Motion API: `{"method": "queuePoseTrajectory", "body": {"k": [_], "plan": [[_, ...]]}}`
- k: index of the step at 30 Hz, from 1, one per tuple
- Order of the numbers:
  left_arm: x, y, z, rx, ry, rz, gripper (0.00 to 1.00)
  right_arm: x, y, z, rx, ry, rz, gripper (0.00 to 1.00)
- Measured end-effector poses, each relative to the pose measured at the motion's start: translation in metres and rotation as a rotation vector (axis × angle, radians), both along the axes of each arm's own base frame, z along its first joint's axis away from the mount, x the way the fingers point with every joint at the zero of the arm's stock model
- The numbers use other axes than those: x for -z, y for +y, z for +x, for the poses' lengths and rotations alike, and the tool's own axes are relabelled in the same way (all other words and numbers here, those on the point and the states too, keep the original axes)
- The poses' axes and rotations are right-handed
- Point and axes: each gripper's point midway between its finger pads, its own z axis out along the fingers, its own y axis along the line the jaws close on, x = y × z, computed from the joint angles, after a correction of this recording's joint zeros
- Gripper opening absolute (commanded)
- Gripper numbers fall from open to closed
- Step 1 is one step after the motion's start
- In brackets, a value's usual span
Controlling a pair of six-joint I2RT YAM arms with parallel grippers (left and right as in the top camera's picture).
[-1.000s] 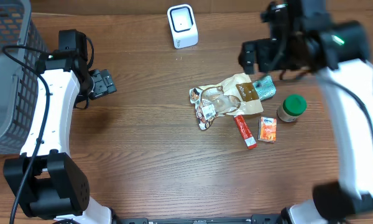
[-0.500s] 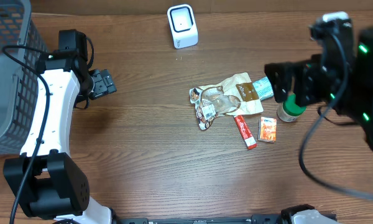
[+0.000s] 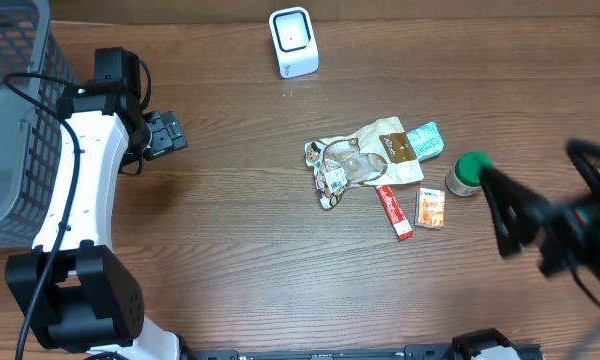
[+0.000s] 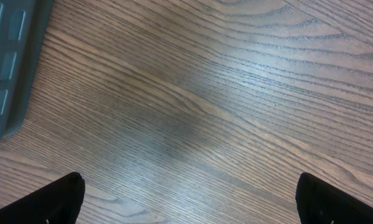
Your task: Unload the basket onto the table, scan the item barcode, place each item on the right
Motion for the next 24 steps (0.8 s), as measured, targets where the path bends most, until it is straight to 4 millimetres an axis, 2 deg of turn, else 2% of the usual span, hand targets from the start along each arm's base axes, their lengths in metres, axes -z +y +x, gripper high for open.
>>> {"method": "queuePoseTrajectory", "body": {"k": [4,10,13,17,21,24], "plan": [[0.000,0.000,0.000,0.000,0.000,0.000,1.00,-0.010,-0.008,-0.032,0.003,-0.074,0.015,1.00],[0.000,0.000,0.000,0.000,0.000,0.000,1.00,-0.005,-0.018,-0.073,0.010,-0.120,0.022,1.00],[0.000,0.000,0.000,0.000,0.000,0.000,1.00,0.009,-0.021,-0.088,0.011,-0.134,0.025,1.00],[0.000,0.000,0.000,0.000,0.000,0.000,1.00,0.033,-0.024,-0.100,0.012,-0.163,0.032,1.00],[0.000,0.000,0.000,0.000,0.000,0.000,1.00,0.069,-0.025,-0.099,0.019,-0.173,0.032,1.00],[0.000,0.000,0.000,0.000,0.000,0.000,1.00,0.092,-0.025,-0.090,0.035,-0.191,0.034,1.00]]}}
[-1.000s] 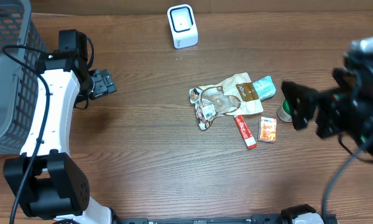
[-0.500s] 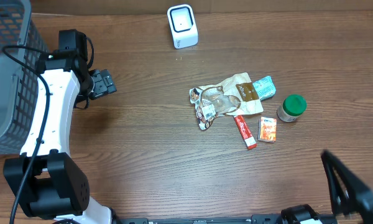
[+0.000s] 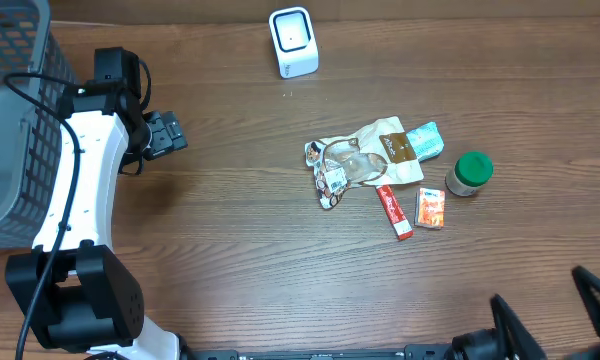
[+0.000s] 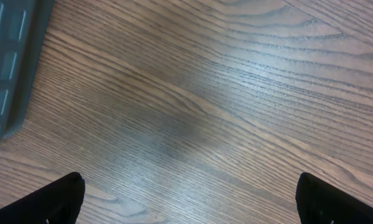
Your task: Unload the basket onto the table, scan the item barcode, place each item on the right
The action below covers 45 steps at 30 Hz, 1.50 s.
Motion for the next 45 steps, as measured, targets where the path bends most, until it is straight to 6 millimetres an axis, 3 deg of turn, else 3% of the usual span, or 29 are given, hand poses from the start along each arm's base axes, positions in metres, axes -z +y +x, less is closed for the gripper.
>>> {"method": "queuePoseTrajectory", "body": {"k": [7,13,19,24,30,39,45], "plan": [[0.000,0.000,0.000,0.000,0.000,0.000,1.00,0.037,0.004,0.042,0.034,-0.101,0.019,1.00],[0.000,0.000,0.000,-0.001,-0.001,0.001,1.00,0.053,0.011,0.082,0.032,-0.287,0.050,1.00],[0.000,0.000,0.000,0.000,0.000,0.000,1.00,0.076,0.016,0.111,0.026,-0.431,0.073,1.00],[0.000,0.000,0.000,0.000,0.000,0.000,1.00,0.109,0.019,0.132,0.024,-0.469,0.082,1.00],[0.000,0.000,0.000,0.000,0.000,0.000,1.00,0.152,0.022,0.147,0.023,-0.440,0.078,1.00],[0.000,0.000,0.000,0.000,0.000,0.000,1.00,0.227,0.025,0.157,0.013,-0.161,0.035,1.00],[0.000,0.000,0.000,0.000,0.000,0.000,1.00,0.229,0.020,0.158,0.035,-0.151,0.033,1.00]]}}
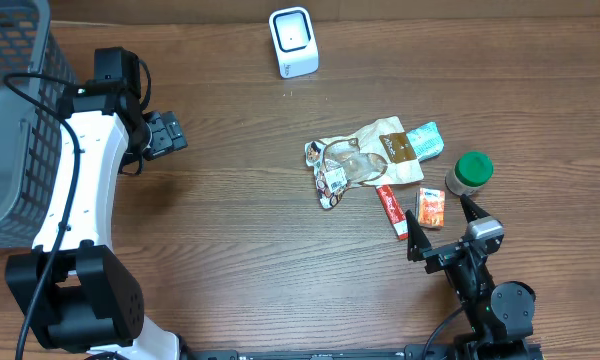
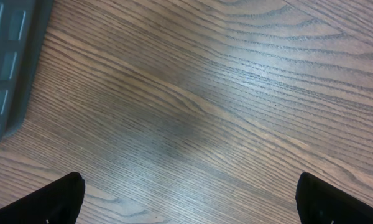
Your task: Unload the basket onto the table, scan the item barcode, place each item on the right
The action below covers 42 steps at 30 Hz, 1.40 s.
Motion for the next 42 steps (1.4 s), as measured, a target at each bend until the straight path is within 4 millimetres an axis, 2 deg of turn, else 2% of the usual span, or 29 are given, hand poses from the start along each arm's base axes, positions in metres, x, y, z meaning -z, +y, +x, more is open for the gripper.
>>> {"method": "queuePoseTrajectory", "body": {"k": [9,36,38,40,41,42], "plan": [[0.000,0.000,0.000,0.000,0.000,0.000,1.00,0.000,-0.008,0.002,0.036,0.000,0.000,1.00],[-0.001,-0.001,0.000,0.002,-0.003,0.000,1.00,0.000,-0.009,0.002,0.040,0.000,0.000,1.00],[-0.007,-0.003,0.000,0.007,-0.019,0.002,1.00,0.000,-0.009,0.002,0.039,0.000,-0.001,1.00],[-0.023,-0.007,-0.001,0.018,-0.065,0.005,1.00,0.000,-0.009,0.002,0.039,0.001,0.000,1.00],[-0.035,-0.008,-0.003,0.021,-0.100,0.007,1.00,0.000,-0.009,0.002,0.039,0.000,-0.001,1.00],[-0.063,-0.010,-0.009,0.026,-0.181,0.013,1.00,0.000,-0.009,0.002,0.039,0.001,-0.001,1.00]]}}
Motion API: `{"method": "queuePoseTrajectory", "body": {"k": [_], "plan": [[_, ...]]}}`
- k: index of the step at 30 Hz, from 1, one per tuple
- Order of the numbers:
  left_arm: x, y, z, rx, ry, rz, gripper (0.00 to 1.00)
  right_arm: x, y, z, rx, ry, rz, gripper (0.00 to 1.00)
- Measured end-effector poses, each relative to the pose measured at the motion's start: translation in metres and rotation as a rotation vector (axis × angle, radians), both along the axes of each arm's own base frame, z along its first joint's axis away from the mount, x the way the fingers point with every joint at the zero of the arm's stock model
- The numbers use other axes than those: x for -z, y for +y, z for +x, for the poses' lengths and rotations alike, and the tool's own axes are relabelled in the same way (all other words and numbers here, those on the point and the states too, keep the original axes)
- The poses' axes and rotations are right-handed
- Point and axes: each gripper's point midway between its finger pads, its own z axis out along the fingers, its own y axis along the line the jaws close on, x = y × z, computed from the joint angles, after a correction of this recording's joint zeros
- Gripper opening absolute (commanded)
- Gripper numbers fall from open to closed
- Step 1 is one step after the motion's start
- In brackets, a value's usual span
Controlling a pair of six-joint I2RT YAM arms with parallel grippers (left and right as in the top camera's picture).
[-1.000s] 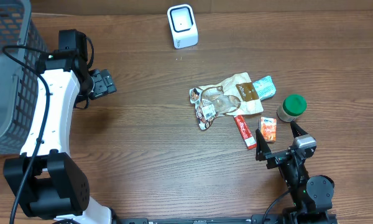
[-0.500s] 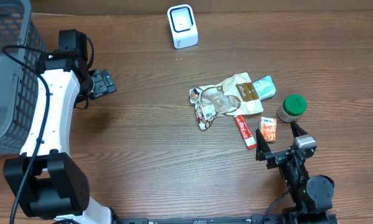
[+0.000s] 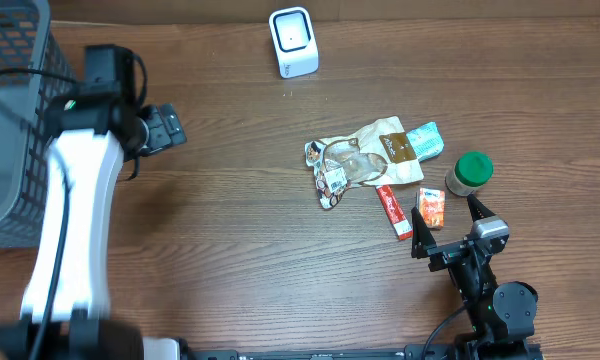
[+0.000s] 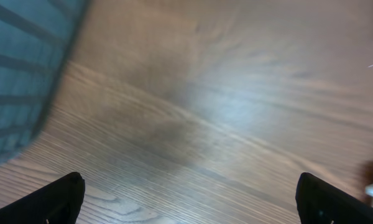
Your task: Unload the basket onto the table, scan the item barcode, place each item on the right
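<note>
The white barcode scanner (image 3: pixel 293 42) stands at the table's far edge. A heap of items lies right of centre: crumpled pouches (image 3: pixel 360 160), a teal packet (image 3: pixel 427 139), a red tube (image 3: pixel 391 211), a small orange box (image 3: pixel 431 208) and a green-lidded jar (image 3: pixel 469 172). My right gripper (image 3: pixel 446 214) is open just in front of the orange box and jar, holding nothing. My left gripper (image 3: pixel 166 128) is far left beside the basket. The left wrist view is blurred: the left gripper (image 4: pixel 189 205) is open over bare wood, its fingertips (image 4: pixel 56 202) in the bottom corners.
A grey wire basket (image 3: pixel 10 110) fills the far left, and its wall (image 4: pixel 18 74) shows at the left of the wrist view. The wooden table (image 3: pixel 240 240) stretches between the left arm and the heap.
My left arm has shifted and now looks blurred, and more of the basket fills its wrist view. My right gripper has edged slightly toward the orange box, still open.
My right arm was a blur at the right edge near the jar, then sat almost out of view at the bottom edge, then stood open in front of the orange box, where it remains. My left arm stayed beside the basket until it shifted now.
</note>
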Motion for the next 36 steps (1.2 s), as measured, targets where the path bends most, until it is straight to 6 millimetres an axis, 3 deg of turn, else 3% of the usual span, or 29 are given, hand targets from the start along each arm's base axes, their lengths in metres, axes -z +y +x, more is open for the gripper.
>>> {"method": "queuePoseTrajectory", "body": {"k": [2,3,4,9,12,15,20,23,28,33,36], "plan": [[-0.040,-0.003,-0.013,0.005,-0.118,0.006,1.00,0.000,0.000,0.000,0.000,-0.001,0.000,1.00],[-0.076,-0.003,-0.028,0.005,-0.230,0.013,1.00,0.000,0.000,0.000,0.000,0.000,0.000,1.00],[-0.086,-0.004,-0.033,0.005,-0.262,0.015,1.00,0.000,0.000,0.000,0.001,0.000,0.000,1.00],[-0.187,-0.008,-0.111,0.005,-0.620,0.035,1.00,0.000,0.000,0.000,0.001,0.000,0.000,1.00],[-0.227,-0.011,-0.164,0.004,-0.802,0.045,1.00,0.000,0.000,0.000,0.001,0.000,0.000,1.00],[-0.240,-0.012,-0.193,0.004,-0.883,0.050,1.00,0.000,0.000,0.000,0.000,-0.001,0.001,1.00],[-0.239,-0.013,-0.211,0.004,-0.905,0.051,1.00,0.000,0.000,0.000,0.000,-0.001,0.000,1.00],[-0.222,-0.013,-0.209,0.004,-0.871,0.049,1.00,0.000,0.000,0.000,0.001,-0.002,0.000,1.00],[-0.169,-0.013,-0.209,0.005,-0.776,0.044,1.00,0.000,0.000,0.000,0.000,-0.001,0.000,1.00],[-0.094,-0.013,-0.213,0.004,-0.660,0.037,1.00,0.000,0.000,0.000,0.001,-0.001,0.001,1.00],[-0.068,-0.012,-0.209,-0.012,-0.681,0.034,1.00,0.000,0.000,0.000,0.000,-0.002,0.000,1.00]]}}
